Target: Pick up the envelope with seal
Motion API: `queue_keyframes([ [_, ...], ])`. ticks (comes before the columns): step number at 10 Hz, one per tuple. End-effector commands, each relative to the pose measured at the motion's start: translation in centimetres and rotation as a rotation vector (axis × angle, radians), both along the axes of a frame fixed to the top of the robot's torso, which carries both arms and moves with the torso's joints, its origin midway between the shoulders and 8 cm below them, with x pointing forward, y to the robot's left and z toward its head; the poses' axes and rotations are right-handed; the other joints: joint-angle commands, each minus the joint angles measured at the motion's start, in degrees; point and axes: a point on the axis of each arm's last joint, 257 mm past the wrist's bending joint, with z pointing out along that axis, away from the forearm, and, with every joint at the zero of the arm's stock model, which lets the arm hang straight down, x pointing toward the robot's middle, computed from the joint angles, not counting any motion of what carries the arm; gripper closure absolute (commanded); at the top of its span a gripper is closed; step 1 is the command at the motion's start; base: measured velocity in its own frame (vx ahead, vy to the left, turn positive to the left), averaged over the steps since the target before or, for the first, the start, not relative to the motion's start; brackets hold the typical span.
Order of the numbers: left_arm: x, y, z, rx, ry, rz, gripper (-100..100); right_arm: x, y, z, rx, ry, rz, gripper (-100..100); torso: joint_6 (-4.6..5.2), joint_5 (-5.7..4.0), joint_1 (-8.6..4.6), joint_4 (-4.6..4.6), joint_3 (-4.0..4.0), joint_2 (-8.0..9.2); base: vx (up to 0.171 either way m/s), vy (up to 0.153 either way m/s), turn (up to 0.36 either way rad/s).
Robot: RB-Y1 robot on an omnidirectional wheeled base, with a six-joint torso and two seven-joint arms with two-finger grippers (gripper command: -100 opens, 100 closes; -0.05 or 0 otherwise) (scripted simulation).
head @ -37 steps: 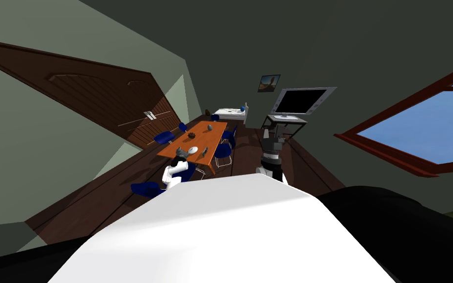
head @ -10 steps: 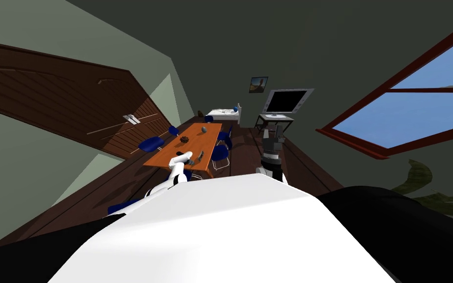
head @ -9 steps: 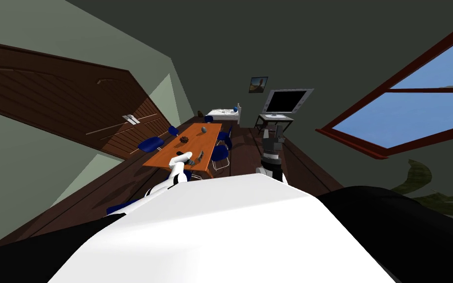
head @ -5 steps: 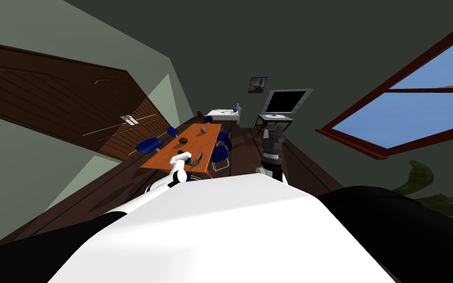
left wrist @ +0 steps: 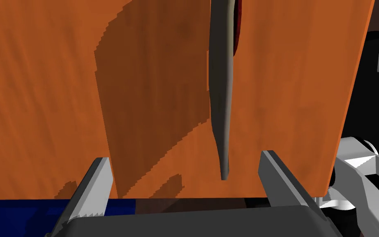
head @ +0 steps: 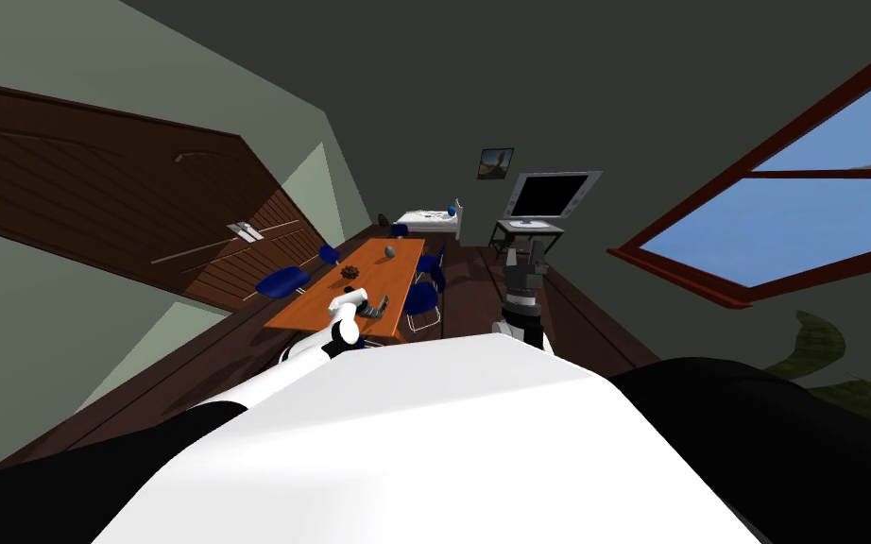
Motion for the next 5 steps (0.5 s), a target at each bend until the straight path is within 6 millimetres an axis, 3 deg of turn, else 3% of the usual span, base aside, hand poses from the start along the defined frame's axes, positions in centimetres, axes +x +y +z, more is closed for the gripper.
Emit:
queue_keyframes([
  [1, -0.2, -0.4, 0.0, -0.016, 0.019, 0.005, -100, 0.0, 0.0, 0.0, 0.000, 0.000, 0.000, 0, 0.00, 0.00, 0.00, 0.00, 0.00, 0.00, 0.061, -0.004, -0.005],
  [5, -0.4, -2.3, 0.9, -0.076, 0.082, 0.019, -100, 0.0, 0.0, 0.0, 0.000, 0.000, 0.000, 0, -0.01, 0.01, 0.01, -0.02, -0.02, -0.02, 0.072, -0.004, -0.005],
])
